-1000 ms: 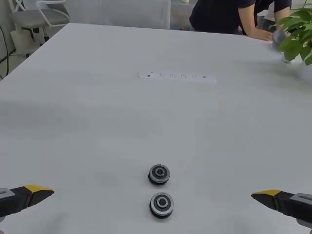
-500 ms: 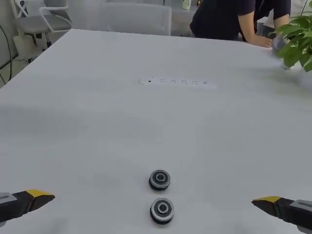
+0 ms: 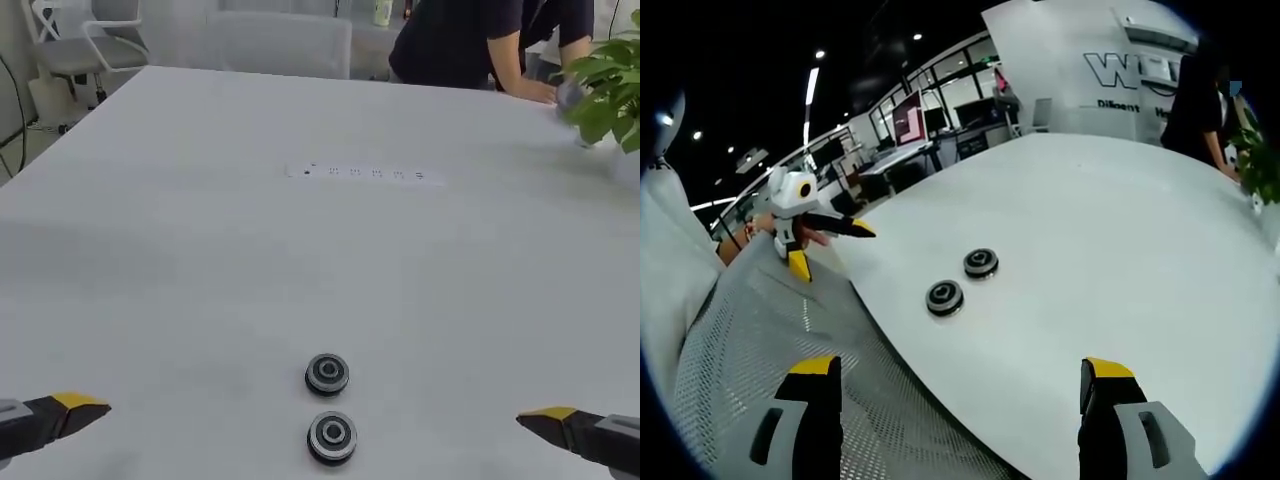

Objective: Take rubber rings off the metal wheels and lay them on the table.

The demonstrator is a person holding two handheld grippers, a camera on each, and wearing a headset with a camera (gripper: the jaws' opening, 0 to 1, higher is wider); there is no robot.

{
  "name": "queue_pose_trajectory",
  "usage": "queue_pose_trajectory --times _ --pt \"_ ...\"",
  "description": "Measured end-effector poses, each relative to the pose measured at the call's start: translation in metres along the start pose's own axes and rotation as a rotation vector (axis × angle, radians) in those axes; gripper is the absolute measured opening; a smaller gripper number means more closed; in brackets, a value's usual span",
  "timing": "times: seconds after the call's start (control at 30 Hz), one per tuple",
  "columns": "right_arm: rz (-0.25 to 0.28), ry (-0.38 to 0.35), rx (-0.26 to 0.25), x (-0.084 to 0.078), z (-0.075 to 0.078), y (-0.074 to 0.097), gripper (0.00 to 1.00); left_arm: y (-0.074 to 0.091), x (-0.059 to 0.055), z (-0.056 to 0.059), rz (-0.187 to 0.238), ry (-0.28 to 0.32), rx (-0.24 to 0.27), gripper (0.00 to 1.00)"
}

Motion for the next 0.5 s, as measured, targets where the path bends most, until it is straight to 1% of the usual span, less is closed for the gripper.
queue_pose_trajectory --times 0.1,0.17,0.27,0.33,0.4,0.47,0.5 --pt "0.003 -0.002 0.0 0.001 0.0002 0.0 0.99 0.0001 0.0023 0.0013 0.013 -0.005 -0.012 0.99" --pt "0.003 -0.002 -0.002 0.0013 0.0002 0.0001 0.99 0.0005 0.0028 0.0012 0.013 -0.006 -0.012 0.99" --pt "0.007 -0.002 -0.013 0.0017 0.0019 0.0003 0.99 0.0016 0.0046 -0.0002 0.022 -0.007 0.0 0.99" --pt "0.019 -0.008 -0.02 0.0034 0.003 0.0009 0.99 0.004 0.0071 -0.0025 0.044 -0.013 0.019 0.99" --pt "0.03 -0.019 -0.025 0.0045 0.0037 0.0017 0.99 0.006 0.0082 -0.0037 0.058 -0.005 0.023 0.99" --pt "0.045 -0.028 -0.024 0.0061 0.0039 0.0021 0.99 0.0072 0.0089 -0.0044 0.059 -0.002 0.03 0.99" --pt "0.056 -0.032 -0.022 0.0068 0.0043 0.0023 0.99 0.009 0.0101 -0.0046 0.053 -0.01 0.041 0.99"
Point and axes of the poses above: the centre of the closed fingertips' face, and the gripper's own axes: y roughly backward along the fingers, z roughly to its right, x roughly out of its top, the point moved 7 cm from there along y, roughly backward along the fingers, and after that the axes turned 9 degrees about -x, right-handed, at the moved point
